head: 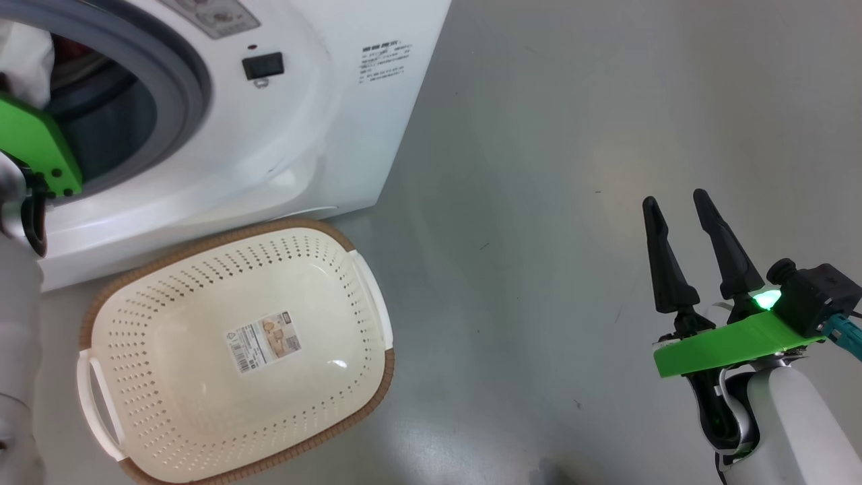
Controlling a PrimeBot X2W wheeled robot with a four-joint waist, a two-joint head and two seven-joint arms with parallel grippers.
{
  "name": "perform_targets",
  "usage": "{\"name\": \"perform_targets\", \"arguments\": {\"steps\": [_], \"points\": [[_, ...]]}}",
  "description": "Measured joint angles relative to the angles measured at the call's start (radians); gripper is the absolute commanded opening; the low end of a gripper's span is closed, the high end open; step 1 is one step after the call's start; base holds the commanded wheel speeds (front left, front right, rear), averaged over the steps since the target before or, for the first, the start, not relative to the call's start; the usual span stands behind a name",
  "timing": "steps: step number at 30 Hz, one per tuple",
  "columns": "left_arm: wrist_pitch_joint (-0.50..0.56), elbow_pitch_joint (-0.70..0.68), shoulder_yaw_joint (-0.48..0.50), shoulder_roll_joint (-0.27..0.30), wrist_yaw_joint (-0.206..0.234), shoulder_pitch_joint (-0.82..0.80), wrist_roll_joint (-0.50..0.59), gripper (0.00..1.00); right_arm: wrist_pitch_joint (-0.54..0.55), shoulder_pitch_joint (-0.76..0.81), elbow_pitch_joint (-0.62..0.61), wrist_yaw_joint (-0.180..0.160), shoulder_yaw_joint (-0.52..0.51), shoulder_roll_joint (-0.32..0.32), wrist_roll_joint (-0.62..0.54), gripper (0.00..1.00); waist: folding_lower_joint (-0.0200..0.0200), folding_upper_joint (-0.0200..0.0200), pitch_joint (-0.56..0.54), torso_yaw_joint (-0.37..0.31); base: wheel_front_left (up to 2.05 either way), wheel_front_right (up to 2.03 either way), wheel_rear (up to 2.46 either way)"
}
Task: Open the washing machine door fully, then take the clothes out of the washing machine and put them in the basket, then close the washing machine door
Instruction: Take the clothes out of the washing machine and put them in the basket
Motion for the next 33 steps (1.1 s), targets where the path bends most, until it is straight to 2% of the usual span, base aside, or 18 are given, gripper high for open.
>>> {"name": "perform_targets", "arguments": {"steps": [4, 12, 19, 26, 33], "points": [[-0.028, 0.001, -0.002, -0.002, -0.002, 0.000, -0.008, 0.00, 0.000, 0.000, 0.000, 0.000, -0.001, 0.000, 0.000, 1.00, 0.0000, 0.0000, -0.006, 0.002, 0.00, 0.00, 0.00], [-0.180, -0.007, 0.003, -0.027, -0.020, 0.023, -0.044, 0.00, 0.000, 0.001, 0.001, 0.000, -0.007, 0.000, 0.000, 1.00, 0.0000, 0.0000, -0.040, 0.020, 0.00, 0.00, 0.00], [-0.206, -0.049, 0.007, -0.065, -0.036, 0.105, -0.064, 0.00, 0.000, 0.007, 0.005, 0.000, -0.016, -0.003, -0.001, 1.00, 0.0000, 0.0000, -0.075, 0.043, 0.00, 0.00, 0.00], [-0.206, -0.311, 0.033, -0.109, -0.053, 0.267, -0.070, 0.00, 0.000, 0.038, 0.007, 0.000, -0.029, -0.019, -0.001, 1.00, 0.0000, 0.0000, -0.118, 0.080, 0.00, 0.00, 0.00], [-0.209, -0.502, 0.066, -0.144, -0.052, 0.419, -0.043, 0.00, 0.000, 0.065, 0.004, 0.000, -0.033, -0.026, -0.001, 1.00, 0.0000, 0.0000, -0.140, 0.107, 0.00, 0.00, 0.00]]}}
